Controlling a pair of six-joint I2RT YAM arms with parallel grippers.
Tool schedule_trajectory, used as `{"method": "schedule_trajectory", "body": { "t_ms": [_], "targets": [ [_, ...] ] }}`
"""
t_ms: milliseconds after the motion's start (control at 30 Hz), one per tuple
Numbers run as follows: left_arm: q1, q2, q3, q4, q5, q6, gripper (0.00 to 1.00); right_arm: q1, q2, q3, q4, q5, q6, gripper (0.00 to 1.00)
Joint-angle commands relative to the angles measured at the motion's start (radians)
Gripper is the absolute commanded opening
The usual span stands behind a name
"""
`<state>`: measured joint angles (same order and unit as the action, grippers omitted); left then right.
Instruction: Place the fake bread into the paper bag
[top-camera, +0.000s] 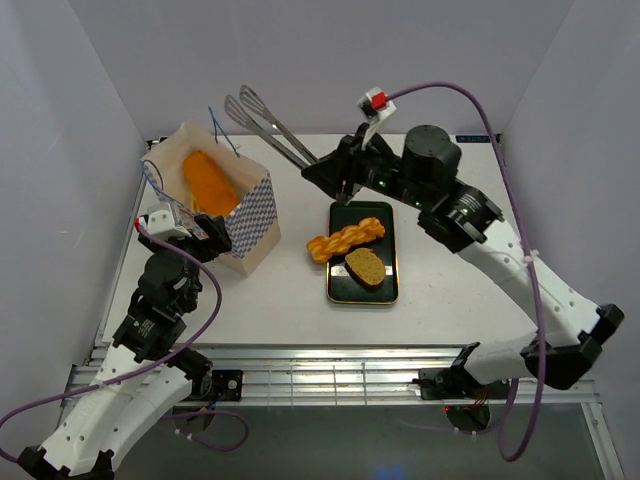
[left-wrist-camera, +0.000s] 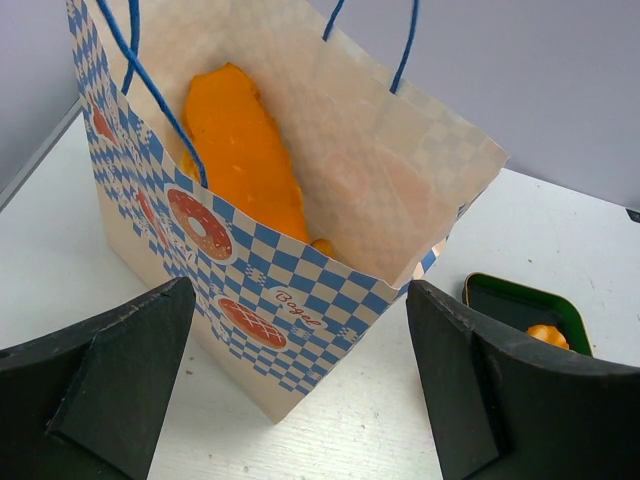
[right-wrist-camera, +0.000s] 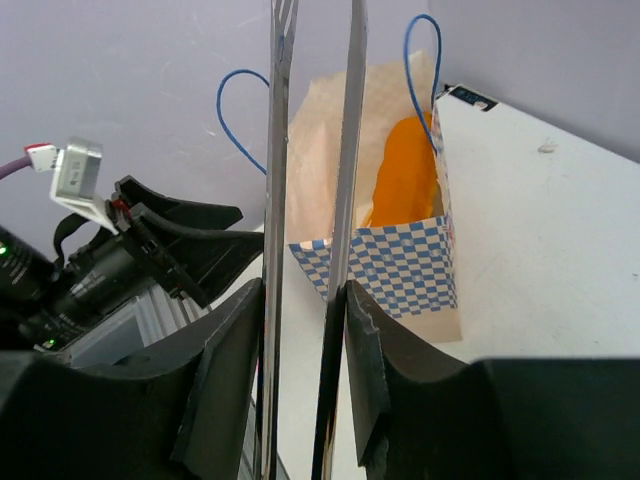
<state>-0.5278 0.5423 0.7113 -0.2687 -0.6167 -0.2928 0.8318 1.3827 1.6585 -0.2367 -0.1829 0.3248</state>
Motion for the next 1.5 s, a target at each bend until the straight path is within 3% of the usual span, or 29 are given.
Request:
{"method": "schedule_trajectory", "body": {
  "t_ms": [0, 233, 567, 767, 967, 1233, 1467],
  "targets": [
    [-0.006, 0.001, 0.002, 0.002, 0.011, 0.003, 0.97, 0.003, -0.180, -0.159, 0.088, 0.111, -0.013, 0.43],
    [-0.006, -0.002, 0.002, 0.003, 0.018, 0.003, 0.97, 0.003, -0.474, -0.625, 0.108, 0.261, 0.079, 0.42],
    [-0.006, 0.007, 0.004, 0.002, 0.026, 0.004, 0.97, 0.004, -0.799, -0.985, -0.095, 0.442, 0.200, 0.41],
    [-0.006, 0.013, 0.004, 0.002, 0.025, 0.004, 0.97, 0.004, -0.823, -1.025, -0.110, 0.464, 0.220, 0.41],
    [-0.006, 0.025, 0.002, 0.000, 0.020, 0.006, 0.97, 0.003, -0.639, -0.945, -0.190, 0.310, 0.100, 0.42],
    [-0.006, 0.038, 0.002, 0.002, 0.021, 0.006, 0.97, 0.015, -0.637, -0.982, -0.125, 0.214, 0.066, 0.44],
    [-0.006, 0.038, 0.002, 0.000, 0.023, 0.006, 0.97, 0.116, -0.594, -0.987, -0.092, 0.330, 0.069, 0.44]
  ]
}}
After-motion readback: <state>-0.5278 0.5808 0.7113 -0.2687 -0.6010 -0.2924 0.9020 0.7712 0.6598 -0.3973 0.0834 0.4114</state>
